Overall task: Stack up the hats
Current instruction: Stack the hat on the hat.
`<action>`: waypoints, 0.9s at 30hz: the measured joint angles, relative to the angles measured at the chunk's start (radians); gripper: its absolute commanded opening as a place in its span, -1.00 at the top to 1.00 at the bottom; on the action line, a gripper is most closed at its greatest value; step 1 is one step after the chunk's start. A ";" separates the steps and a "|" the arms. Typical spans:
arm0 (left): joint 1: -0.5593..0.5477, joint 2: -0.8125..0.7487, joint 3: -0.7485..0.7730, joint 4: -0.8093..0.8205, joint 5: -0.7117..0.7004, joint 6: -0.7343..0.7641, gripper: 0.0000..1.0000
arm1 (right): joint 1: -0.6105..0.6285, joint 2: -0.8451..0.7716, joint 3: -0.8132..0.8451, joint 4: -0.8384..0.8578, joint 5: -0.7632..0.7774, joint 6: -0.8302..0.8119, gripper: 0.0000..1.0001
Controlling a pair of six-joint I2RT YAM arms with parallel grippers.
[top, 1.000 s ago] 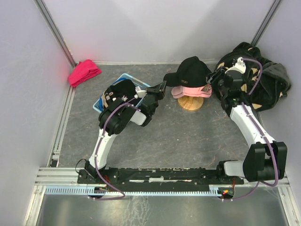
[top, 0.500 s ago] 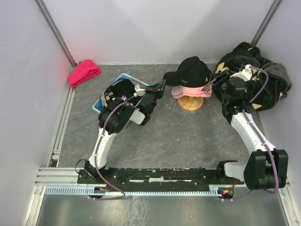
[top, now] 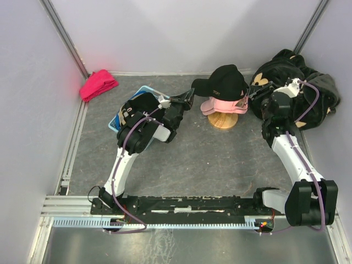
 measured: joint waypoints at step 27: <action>0.084 0.097 0.147 0.111 0.189 -0.213 0.94 | -0.033 -0.079 -0.073 -0.014 -0.048 0.058 -0.06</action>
